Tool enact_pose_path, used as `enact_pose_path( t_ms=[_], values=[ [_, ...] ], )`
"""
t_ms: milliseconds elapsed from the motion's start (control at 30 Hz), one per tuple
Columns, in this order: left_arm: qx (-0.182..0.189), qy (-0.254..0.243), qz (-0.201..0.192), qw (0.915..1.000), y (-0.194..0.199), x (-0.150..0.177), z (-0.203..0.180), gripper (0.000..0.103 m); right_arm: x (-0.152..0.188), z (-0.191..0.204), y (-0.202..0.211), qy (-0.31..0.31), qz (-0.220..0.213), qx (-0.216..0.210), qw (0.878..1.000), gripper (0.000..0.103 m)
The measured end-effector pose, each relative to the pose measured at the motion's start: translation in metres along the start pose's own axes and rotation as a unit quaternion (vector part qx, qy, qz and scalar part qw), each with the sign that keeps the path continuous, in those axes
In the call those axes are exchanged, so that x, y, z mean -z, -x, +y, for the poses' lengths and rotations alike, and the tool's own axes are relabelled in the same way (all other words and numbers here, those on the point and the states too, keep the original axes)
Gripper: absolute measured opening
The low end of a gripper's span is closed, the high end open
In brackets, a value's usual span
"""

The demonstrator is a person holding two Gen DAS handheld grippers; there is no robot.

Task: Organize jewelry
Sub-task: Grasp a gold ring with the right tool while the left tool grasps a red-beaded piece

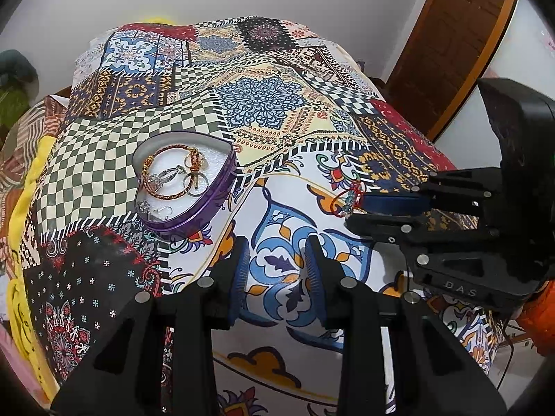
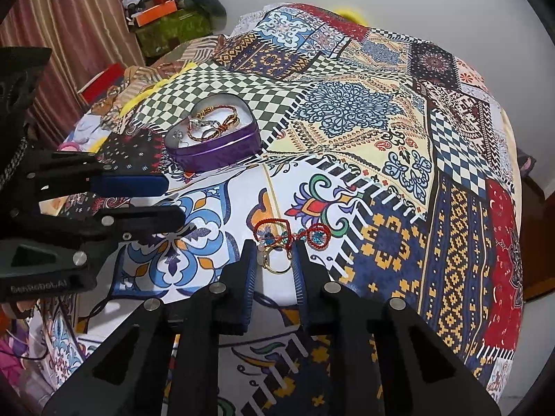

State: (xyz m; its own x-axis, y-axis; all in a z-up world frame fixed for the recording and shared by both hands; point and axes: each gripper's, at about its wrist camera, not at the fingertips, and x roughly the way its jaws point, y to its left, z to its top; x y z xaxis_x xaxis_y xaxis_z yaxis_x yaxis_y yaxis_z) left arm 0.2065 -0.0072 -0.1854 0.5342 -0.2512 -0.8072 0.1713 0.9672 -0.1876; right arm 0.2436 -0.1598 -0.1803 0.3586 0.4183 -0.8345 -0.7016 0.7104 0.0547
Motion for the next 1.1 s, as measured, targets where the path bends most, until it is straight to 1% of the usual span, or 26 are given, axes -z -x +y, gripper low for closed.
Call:
enact_pose_path(
  t_ms=[67, 133, 400, 533, 633, 667, 700, 733, 767, 800, 833, 900, 967, 1100],
  values=[
    [0.005, -0.004, 0.0, 1.0, -0.001, -0.002, -0.004, 0.032, 0.003, -0.002, 0.004, -0.003, -0.002, 0.002, 1.0, 0.018],
    [0.01, -0.012, 0.002, 0.9999, -0.003, -0.005, -0.01, 0.032, 0.006, -0.006, 0.009, -0.008, -0.006, 0.002, 1.0, 0.007],
    [0.025, -0.051, 0.017, 0.9982, -0.024, -0.019, -0.043, 0.032, 0.018, -0.028, 0.025, -0.03, -0.014, 0.011, 0.999, 0.007],
    [0.03, -0.056, 0.034, 0.9974, -0.037, -0.028, -0.05, 0.032, 0.022, -0.035, 0.028, -0.038, -0.017, 0.016, 0.999, 0.007],
    [0.026, -0.063, 0.037, 0.997, -0.044, -0.031, -0.053, 0.032, 0.027, -0.036, 0.03, -0.033, -0.019, 0.016, 0.999, 0.007],
    [0.026, -0.063, 0.036, 0.997, -0.046, -0.032, -0.053, 0.03, 0.028, -0.035, 0.031, -0.029, -0.023, 0.017, 0.999, 0.007],
    [0.027, -0.065, 0.036, 0.9969, -0.048, -0.032, -0.054, 0.022, 0.029, -0.034, 0.033, -0.025, -0.027, 0.021, 0.999, 0.007],
    [0.028, -0.067, 0.037, 0.9967, -0.049, -0.031, -0.054, 0.018, 0.03, -0.033, 0.034, -0.022, -0.027, 0.021, 0.999, 0.007],
    [0.029, -0.068, 0.036, 0.9966, -0.05, -0.031, -0.054, 0.011, 0.031, -0.033, 0.034, -0.021, -0.028, 0.019, 0.999, 0.008],
    [0.03, -0.067, 0.036, 0.9967, -0.05, -0.031, -0.053, 0.007, 0.032, -0.033, 0.035, -0.022, -0.027, 0.017, 0.999, 0.01],
    [0.032, -0.063, 0.034, 0.9969, -0.051, -0.031, -0.052, 0.006, 0.033, -0.033, 0.035, -0.022, -0.027, 0.018, 0.999, 0.012],
    [0.037, -0.056, 0.032, 0.9972, -0.05, -0.03, -0.049, 0.006, 0.033, -0.035, 0.036, -0.026, -0.027, 0.024, 0.999, 0.019],
    [0.037, -0.05, 0.028, 0.9977, -0.048, -0.029, -0.048, 0.006, 0.034, -0.037, 0.039, -0.032, -0.032, 0.028, 0.999, 0.024],
    [0.037, -0.04, 0.018, 0.9983, -0.043, -0.027, -0.045, 0.006, 0.032, -0.044, 0.041, -0.046, -0.038, 0.037, 0.998, 0.025]
  ],
)
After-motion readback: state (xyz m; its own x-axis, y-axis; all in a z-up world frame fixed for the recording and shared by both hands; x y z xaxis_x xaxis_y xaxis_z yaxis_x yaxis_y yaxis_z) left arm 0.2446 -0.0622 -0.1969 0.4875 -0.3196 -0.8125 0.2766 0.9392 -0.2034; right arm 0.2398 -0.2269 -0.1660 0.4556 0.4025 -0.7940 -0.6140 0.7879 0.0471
